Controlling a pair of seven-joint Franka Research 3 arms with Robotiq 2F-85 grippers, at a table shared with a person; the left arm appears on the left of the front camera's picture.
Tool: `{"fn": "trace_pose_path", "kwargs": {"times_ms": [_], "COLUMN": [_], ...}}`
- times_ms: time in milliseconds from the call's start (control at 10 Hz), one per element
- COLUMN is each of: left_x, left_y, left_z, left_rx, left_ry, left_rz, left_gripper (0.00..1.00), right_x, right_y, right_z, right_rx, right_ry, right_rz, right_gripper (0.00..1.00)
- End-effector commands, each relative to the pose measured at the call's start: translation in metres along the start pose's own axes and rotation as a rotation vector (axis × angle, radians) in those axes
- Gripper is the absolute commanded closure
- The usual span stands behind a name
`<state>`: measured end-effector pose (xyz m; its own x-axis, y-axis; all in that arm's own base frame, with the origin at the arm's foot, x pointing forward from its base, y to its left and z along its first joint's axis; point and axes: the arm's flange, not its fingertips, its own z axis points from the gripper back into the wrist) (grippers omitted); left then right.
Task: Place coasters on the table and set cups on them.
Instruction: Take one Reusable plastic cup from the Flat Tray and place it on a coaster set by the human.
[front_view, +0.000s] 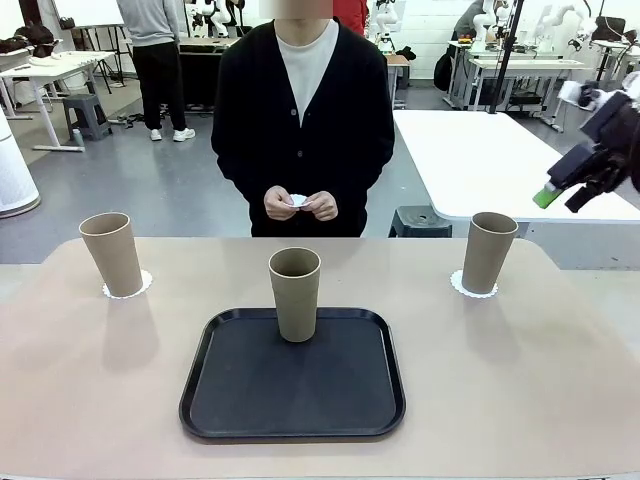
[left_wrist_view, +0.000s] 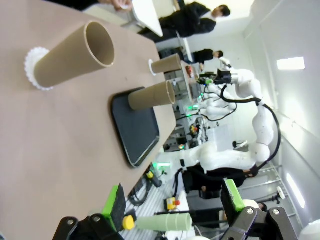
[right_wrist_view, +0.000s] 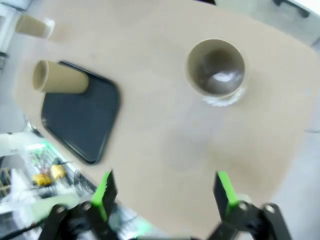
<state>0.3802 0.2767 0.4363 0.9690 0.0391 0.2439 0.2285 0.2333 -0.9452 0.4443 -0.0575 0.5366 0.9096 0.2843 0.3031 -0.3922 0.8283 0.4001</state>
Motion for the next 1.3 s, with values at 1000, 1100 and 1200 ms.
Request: {"fn": "trace_pose_path", "kwargs": {"times_ms": [1000, 1100, 1200], "left_x": [0.000, 0.000, 0.000], "left_y": [-0.003, -0.003, -0.003], "left_z": [0.001, 0.001, 0.001], "left_rx": [-0.006, -0.006, -0.006], "left_ry": [-0.003, -0.003, -0.003], "left_rz": [0.003, 0.003, 0.003], "left_gripper": [0.00, 0.00, 0.00], "right_x": [-0.091, -0.096, -0.100], "right_y": [-0.188, -0.188, -0.187], "right_z": [-0.008, -0.004, -0.002], "right_rx": [0.948, 0.935, 0.925], "right_ry": [-0.088, -0.077, -0.044], "right_rz": [-0.412, -0.398, -0.356], "right_gripper": [0.00, 0.00, 0.00]}}
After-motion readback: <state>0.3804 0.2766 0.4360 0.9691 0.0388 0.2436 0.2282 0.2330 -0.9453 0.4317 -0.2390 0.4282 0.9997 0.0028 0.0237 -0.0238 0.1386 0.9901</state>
